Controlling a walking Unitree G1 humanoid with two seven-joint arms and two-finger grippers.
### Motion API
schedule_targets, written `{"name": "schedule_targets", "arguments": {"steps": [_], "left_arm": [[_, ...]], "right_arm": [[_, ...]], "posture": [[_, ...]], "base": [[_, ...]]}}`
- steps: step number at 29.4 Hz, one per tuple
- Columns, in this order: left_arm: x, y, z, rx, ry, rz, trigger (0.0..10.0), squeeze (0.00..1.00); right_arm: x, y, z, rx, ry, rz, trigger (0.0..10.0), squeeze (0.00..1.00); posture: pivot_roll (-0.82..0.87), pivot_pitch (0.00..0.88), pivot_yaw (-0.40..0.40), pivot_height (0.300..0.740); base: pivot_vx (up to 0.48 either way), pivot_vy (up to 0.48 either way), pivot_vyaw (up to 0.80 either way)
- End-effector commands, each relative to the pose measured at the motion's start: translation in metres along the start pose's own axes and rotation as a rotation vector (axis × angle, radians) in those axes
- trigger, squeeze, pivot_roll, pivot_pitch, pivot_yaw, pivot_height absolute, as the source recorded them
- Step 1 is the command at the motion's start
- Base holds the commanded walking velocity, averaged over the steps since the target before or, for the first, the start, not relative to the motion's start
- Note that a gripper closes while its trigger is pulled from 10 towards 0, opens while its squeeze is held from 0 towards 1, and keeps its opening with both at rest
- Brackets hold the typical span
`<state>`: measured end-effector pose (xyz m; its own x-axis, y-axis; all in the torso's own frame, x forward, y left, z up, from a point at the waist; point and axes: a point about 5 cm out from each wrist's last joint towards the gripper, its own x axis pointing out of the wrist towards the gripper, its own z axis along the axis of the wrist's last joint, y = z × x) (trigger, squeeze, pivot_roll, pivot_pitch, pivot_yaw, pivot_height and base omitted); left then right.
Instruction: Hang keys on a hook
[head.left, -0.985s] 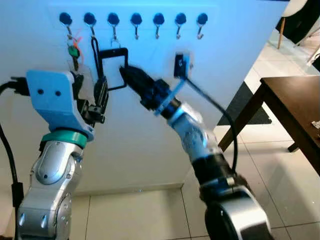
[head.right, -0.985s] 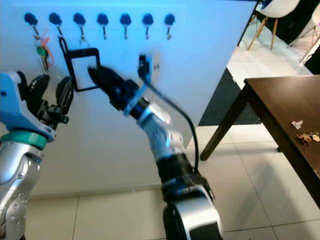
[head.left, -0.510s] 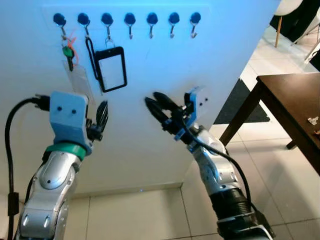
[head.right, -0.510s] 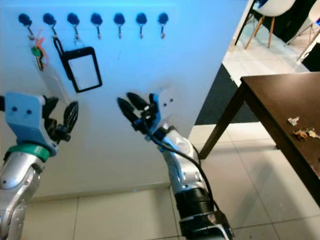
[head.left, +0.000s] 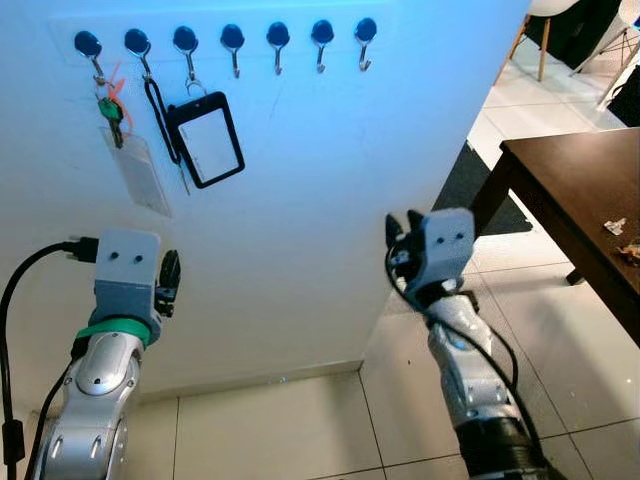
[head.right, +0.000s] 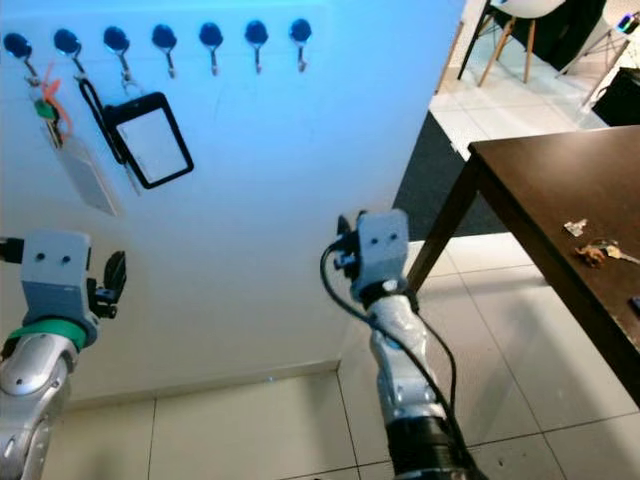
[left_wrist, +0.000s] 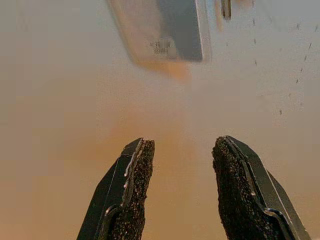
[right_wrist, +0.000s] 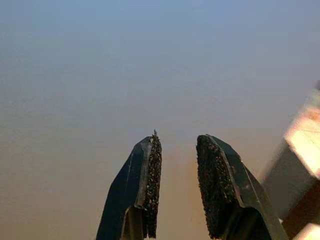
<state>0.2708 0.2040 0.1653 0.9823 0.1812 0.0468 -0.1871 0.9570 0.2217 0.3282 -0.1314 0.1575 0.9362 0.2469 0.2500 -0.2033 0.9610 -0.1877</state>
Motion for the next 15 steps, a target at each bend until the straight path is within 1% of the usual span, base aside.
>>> {"name": "schedule_targets", "arguments": {"steps": [1, 3, 7, 12, 15], "left_arm": [[-0.001, 0.002, -0.006, 0.011, 0.011, 0.007, 10.0, 0.0], [0.0, -0.002, -0.014, 0.015, 0.006, 0.002, 10.0, 0.0], [0.005, -0.01, -0.014, 0.004, -0.027, -0.027, 10.0, 0.0], [0.005, -0.011, -0.012, -0.011, -0.037, -0.026, 10.0, 0.0], [0.003, -0.008, -0.011, -0.027, -0.053, -0.005, 10.0, 0.0]], "right_arm": [[-0.001, 0.006, 0.0, -0.011, -0.01, 0.032, 10.0, 0.0], [-0.007, 0.016, -0.005, -0.017, -0.049, 0.063, 10.0, 0.0], [-0.002, 0.028, 0.001, -0.04, -0.095, 0.064, 10.0, 0.0], [-0.001, 0.032, 0.002, -0.045, -0.096, 0.071, 10.0, 0.0], [0.001, 0.032, 0.003, -0.027, -0.092, 0.067, 10.0, 0.0]], "posture": [[-0.06, 0.05, 0.078, 0.74], [-0.07, 0.013, 0.083, 0.74], [-0.07, 0.0, 0.083, 0.74], [-0.06, 0.0, 0.078, 0.74], [-0.05, 0.0, 0.068, 0.74]], "base": [[0.0, 0.0, 0.0], [0.0, 0.0, 0.0], [0.0, 0.0, 0.0], [0.0, 0.0, 0.0], [0.0, 0.0, 0.0]]}}
